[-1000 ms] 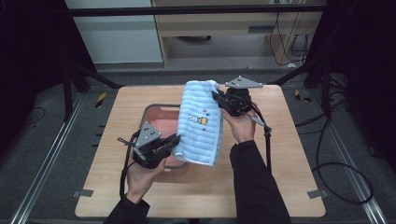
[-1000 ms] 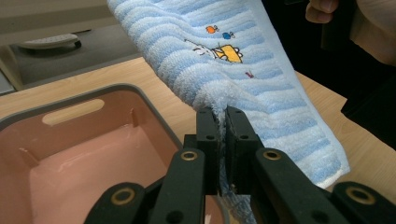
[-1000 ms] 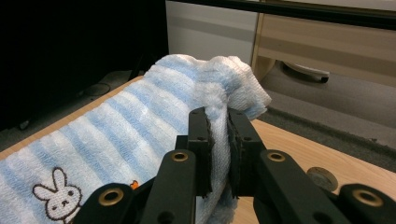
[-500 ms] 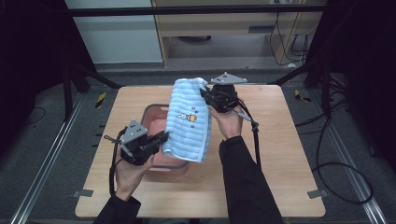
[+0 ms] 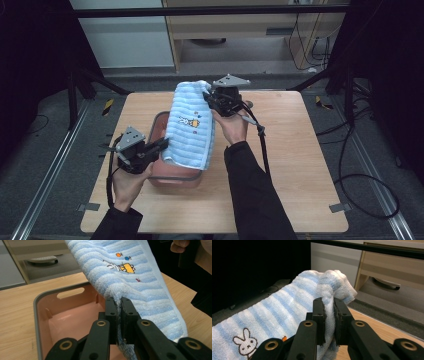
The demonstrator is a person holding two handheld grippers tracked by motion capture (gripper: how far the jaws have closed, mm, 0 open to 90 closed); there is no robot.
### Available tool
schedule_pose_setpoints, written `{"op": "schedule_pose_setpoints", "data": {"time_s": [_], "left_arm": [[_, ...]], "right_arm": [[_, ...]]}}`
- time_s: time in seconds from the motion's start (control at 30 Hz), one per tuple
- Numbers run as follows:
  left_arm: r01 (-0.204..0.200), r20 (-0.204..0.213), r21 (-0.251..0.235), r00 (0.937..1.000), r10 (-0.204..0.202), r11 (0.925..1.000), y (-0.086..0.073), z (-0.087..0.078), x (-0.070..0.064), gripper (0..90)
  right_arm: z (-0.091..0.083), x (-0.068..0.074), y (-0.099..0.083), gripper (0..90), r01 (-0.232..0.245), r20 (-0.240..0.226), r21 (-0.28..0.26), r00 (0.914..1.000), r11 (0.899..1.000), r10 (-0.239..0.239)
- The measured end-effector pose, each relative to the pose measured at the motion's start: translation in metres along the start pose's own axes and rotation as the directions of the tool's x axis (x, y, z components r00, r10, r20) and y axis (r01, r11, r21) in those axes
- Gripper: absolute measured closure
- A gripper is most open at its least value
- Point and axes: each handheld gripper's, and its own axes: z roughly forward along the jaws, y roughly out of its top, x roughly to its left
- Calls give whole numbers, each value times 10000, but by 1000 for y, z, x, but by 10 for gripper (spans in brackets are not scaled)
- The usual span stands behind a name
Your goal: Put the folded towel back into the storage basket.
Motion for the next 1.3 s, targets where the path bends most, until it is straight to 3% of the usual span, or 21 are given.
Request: {"op": "schedule_pose_setpoints", "data": {"time_s": [0.6, 0.83, 1.13, 1.3], "left_arm": [[424, -482, 244, 9980, -412, 9988, -15, 4, 26, 854], [402, -557, 500, 9978, -374, 9979, -21, 11, 27, 854], [125, -774, 1014, 9970, -47, 9948, -33, 18, 29, 854], [194, -843, 1205, 9964, -92, 9925, -37, 19, 29, 854]], "right_arm": [[42, 13, -9, 815, -136, -430, 258, 9990, 9996, 147], [54, 16, -15, 815, -112, -466, 465, 9988, 9989, 133], [67, 22, -28, 815, 68, -513, 781, 9987, 9969, -28], [72, 23, -34, 815, 110, -554, 931, 9984, 9956, -58]]}}
